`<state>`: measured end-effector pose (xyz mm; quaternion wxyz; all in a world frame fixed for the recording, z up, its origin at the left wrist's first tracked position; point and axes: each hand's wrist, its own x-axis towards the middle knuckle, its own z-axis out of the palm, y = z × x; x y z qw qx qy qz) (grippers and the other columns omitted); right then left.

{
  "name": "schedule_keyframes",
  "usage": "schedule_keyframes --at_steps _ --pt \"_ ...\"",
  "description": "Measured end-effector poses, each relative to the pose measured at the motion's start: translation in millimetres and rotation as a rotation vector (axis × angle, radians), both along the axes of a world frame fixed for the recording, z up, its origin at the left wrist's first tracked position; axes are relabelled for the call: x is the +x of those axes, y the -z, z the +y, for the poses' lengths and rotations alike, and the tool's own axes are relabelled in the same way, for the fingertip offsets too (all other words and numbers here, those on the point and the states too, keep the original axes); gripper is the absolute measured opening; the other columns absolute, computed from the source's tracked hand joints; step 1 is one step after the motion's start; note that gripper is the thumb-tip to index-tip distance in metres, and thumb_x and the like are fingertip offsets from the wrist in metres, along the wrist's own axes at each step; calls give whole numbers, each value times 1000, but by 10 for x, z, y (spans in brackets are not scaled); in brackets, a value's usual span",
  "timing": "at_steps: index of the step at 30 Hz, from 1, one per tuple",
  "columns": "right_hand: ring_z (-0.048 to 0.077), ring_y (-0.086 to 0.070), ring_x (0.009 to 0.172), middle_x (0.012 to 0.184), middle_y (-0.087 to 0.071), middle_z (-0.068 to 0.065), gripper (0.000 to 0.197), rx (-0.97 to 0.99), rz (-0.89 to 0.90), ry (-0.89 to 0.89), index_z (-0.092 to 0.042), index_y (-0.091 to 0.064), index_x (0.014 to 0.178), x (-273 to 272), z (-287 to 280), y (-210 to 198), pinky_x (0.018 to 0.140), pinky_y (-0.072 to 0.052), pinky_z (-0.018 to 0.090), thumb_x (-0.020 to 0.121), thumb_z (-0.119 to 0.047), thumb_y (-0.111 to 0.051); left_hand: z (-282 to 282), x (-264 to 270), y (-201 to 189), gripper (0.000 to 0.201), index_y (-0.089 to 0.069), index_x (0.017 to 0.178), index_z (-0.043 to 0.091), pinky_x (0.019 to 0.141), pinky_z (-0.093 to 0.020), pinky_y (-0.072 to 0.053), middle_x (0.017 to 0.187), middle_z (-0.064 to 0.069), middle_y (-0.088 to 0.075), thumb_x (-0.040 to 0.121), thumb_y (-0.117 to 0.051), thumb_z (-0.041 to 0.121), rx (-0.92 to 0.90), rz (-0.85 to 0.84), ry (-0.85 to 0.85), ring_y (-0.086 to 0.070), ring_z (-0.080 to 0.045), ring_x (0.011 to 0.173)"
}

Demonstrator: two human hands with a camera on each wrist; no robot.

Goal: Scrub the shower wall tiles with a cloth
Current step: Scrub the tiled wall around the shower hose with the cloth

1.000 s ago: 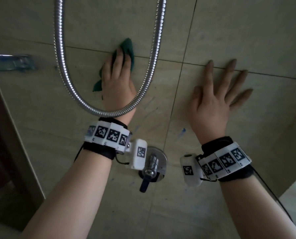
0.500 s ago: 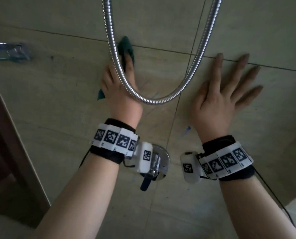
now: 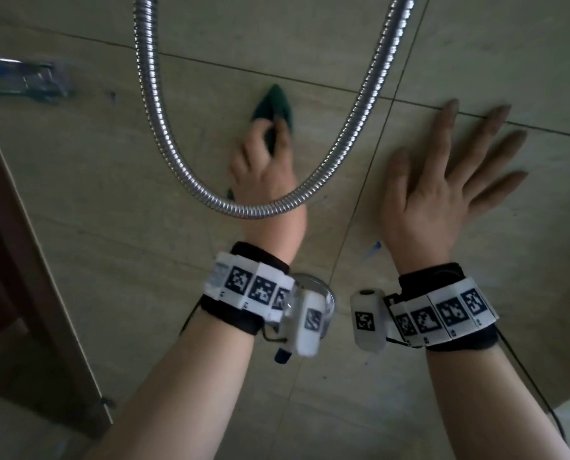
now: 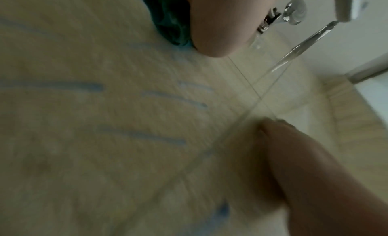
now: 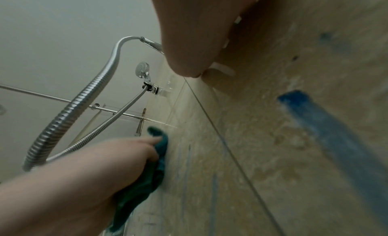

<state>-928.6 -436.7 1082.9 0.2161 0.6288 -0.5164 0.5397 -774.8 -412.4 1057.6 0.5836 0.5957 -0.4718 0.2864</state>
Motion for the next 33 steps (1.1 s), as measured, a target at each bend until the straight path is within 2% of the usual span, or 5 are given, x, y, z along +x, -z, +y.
schedule_keyframes --at_steps 4,12,20,27,33 --pt "45 5 143 159 -2 19 63 13 15 22 -26 -15 153 0 14 3 111 7 63 99 -49 -37 58 -267 213 45 -55 133 10 95 -44 -46 133 -14 -52 92 -36 6 61 -317 238 -48 -32 117" --pt "45 2 144 158 -5 20 62 -1 -13 59 -25 -15 153 57 5 25 112 5 63 99 -49 -35 67 365 132 57 -52 136 5 98 -53 -43 137 -25 -44 85 -27 11 22 110 11 -46 -44 119" --pt "46 -2 143 158 -9 21 62 -26 -17 60 -23 -19 153 50 2 45 112 4 61 99 -50 -34 95 -46 448 44 -67 119 14 91 -43 -39 134 -9 -45 86 -42 0 58 -345 200 -41 -31 114" --pt "47 -2 143 157 -10 22 61 -28 -31 63 -22 -19 152 83 -9 49 112 3 62 99 -47 -36 55 237 296 56 -54 132 10 98 -53 -42 136 -25 -44 80 -62 -10 30 166 -4 -43 -44 119" --pt "45 0 144 158 -7 21 61 -4 -2 73 -23 -17 153 51 14 52 112 4 62 100 -50 -32 105 -353 516 50 -65 124 16 93 -43 -41 132 -8 -43 84 -40 1 70 -332 246 -38 -28 111"
